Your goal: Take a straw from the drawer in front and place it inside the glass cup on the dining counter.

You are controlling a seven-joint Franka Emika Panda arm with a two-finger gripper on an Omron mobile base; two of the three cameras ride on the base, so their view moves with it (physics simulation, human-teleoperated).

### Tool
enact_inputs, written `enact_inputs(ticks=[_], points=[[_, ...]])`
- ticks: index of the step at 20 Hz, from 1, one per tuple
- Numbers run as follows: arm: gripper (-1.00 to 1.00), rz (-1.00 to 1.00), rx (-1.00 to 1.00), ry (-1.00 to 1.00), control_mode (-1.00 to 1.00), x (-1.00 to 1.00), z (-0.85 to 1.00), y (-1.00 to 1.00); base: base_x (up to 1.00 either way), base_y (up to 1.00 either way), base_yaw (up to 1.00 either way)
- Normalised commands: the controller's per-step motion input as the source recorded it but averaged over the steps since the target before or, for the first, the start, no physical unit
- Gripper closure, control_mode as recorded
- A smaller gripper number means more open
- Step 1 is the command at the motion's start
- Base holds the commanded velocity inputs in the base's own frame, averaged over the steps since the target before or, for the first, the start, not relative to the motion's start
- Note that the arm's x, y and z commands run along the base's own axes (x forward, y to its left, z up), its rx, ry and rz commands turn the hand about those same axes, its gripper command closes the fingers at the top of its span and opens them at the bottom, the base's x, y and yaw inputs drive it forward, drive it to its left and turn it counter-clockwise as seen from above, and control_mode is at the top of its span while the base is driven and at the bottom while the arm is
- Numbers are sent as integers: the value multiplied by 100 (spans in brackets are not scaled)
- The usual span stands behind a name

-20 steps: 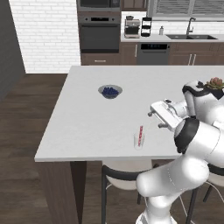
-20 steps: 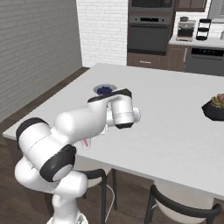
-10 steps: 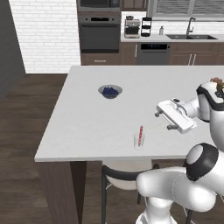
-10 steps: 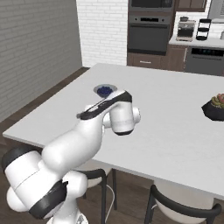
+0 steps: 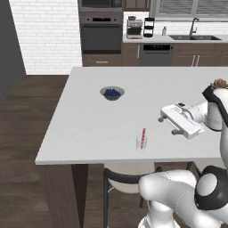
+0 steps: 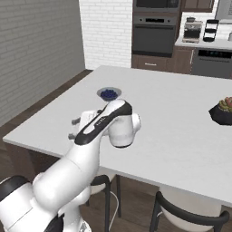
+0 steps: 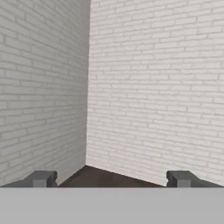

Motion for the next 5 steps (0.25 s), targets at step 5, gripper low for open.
enact_inputs(ticks=[5], points=[[-100,0,-4,13,-100,-15,0,26,0,0,0]])
